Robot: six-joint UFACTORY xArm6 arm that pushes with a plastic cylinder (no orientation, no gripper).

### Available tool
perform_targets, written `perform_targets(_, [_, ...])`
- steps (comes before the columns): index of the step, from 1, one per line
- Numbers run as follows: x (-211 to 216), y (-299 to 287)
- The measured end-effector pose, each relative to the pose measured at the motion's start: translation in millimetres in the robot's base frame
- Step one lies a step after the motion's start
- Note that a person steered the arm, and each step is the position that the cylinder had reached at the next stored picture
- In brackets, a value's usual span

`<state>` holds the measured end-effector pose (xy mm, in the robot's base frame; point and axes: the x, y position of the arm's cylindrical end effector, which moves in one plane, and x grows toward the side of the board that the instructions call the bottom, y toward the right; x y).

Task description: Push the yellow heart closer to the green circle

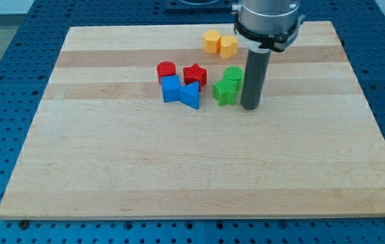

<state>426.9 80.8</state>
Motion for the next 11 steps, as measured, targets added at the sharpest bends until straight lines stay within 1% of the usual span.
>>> perform_targets(3, [0, -17])
perform_targets(4, [0, -11])
perform_targets(5, [-9, 10])
perform_targets(7, [-72, 59])
perform_targets(8, [-109, 70])
perform_targets(10, [-183, 63])
perform_targets(11, [-207, 44])
